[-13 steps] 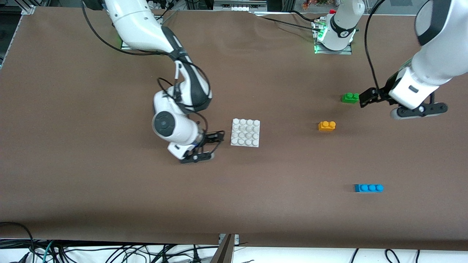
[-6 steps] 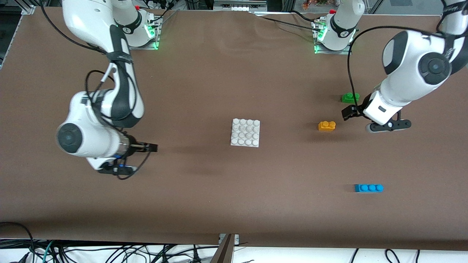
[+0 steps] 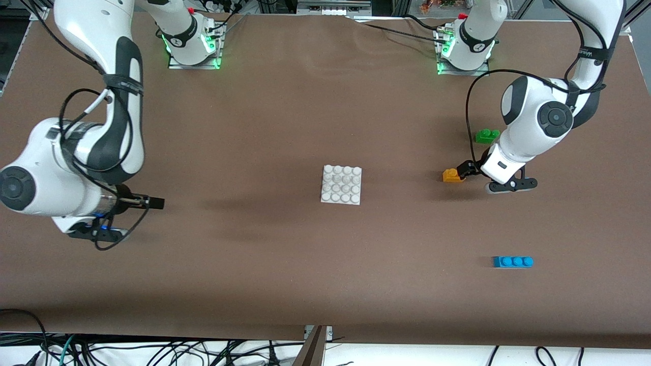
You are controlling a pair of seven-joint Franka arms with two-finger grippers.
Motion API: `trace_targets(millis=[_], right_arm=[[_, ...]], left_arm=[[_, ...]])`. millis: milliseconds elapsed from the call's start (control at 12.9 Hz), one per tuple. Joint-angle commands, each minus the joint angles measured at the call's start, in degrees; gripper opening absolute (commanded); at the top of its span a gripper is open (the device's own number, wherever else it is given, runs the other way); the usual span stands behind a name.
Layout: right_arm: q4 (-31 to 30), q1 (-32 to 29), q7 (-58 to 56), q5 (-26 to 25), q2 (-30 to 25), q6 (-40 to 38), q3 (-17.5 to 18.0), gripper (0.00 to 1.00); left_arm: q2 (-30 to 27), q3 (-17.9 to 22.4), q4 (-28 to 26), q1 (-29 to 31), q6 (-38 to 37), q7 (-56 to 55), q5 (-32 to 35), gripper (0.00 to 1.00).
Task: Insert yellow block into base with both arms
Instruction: 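Retract the right arm while the left gripper lowers over the yellow brick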
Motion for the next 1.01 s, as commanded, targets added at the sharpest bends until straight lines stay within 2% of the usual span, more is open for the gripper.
trace_targets(millis=[0, 155, 233, 310, 466, 621, 776, 931], right_arm=[[-4.48, -9.63, 2.49, -12.91, -12.39, -0.07, 13.79, 1.0], [-7.2, -21.06, 10.14, -23.14, -20.05, -0.34, 29.87, 1.0], [-7.65, -25.55, 10.51, -25.7, -22.35, -0.94, 35.7, 1.0], [-8.7, -28.73, 10.95, -25.82, -25.77, -2.6, 38.54, 1.0], [-11.69, -33.66, 12.88, -25.99, -33.41, -3.4, 42.41, 1.0], [-12.4, -34.74, 15.96, -26.08, -37.82, -6.21, 42.78, 1.0], [-13.8, -34.56, 16.4, -26.08, -38.37, -6.31, 43.48, 1.0], [-15.83, -34.3, 16.32, -26.08, -38.28, -2.55, 43.49, 1.0]], left_arm=[[-0.24, -0.26, -1.36, -0.21, 1.09, 1.01, -0.96, 1.0], [-0.85, -0.26, -1.45, -0.22, 0.92, 0.92, -0.97, 1.0], [-1.03, -0.26, -1.36, -0.22, 0.74, 0.92, -1.05, 1.0], [-1.03, -0.26, -1.45, -0.13, 0.74, 0.92, -1.05, 1.0], [-1.03, -0.26, -1.45, -0.13, 0.74, 0.92, -1.05, 1.0], [-1.03, -0.26, -1.45, -0.13, 0.74, 0.92, -1.05, 1.0], [-1.03, -0.26, -1.53, -0.13, 0.74, 0.74, -1.05, 1.0], [0.02, -0.26, -1.62, -0.13, 1.35, 0.83, -1.05, 1.0]])
